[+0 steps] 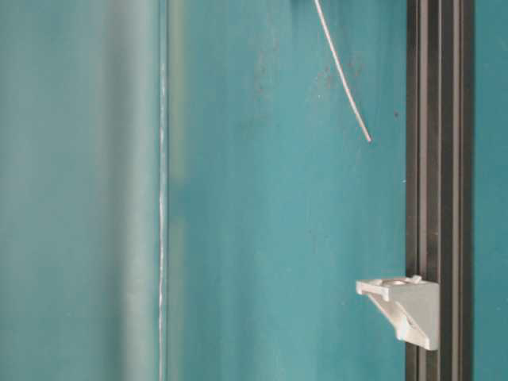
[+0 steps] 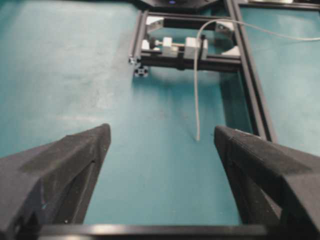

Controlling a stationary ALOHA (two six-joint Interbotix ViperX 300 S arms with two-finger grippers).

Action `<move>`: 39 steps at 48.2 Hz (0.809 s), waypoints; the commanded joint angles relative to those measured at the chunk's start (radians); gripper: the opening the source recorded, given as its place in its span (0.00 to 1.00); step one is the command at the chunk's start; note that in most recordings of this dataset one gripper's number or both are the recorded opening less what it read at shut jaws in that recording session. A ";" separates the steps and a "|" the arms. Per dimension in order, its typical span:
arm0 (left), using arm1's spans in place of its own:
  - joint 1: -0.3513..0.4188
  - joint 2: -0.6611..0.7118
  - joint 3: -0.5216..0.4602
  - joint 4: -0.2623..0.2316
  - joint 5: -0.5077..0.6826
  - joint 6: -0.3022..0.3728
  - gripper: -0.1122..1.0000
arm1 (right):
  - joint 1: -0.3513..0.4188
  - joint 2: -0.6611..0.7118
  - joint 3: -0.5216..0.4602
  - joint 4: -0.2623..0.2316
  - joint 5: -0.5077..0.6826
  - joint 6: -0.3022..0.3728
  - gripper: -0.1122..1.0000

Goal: Insert the wire into the hole on the left side and pull it with the left arm.
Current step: 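Move both grippers forward, right gripper toward the white wire end, then close the right gripper on the white wire near its tip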

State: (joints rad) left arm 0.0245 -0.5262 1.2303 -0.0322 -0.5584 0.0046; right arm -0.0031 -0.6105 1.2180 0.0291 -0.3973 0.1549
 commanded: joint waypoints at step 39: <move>0.015 0.222 -0.074 -0.002 -0.025 0.003 0.75 | 0.025 0.382 -0.161 -0.005 0.048 0.106 0.87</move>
State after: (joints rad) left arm 0.0337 -0.3053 1.1735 -0.0322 -0.5722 0.0061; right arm 0.0123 -0.2531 1.0922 0.0276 -0.3497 0.2592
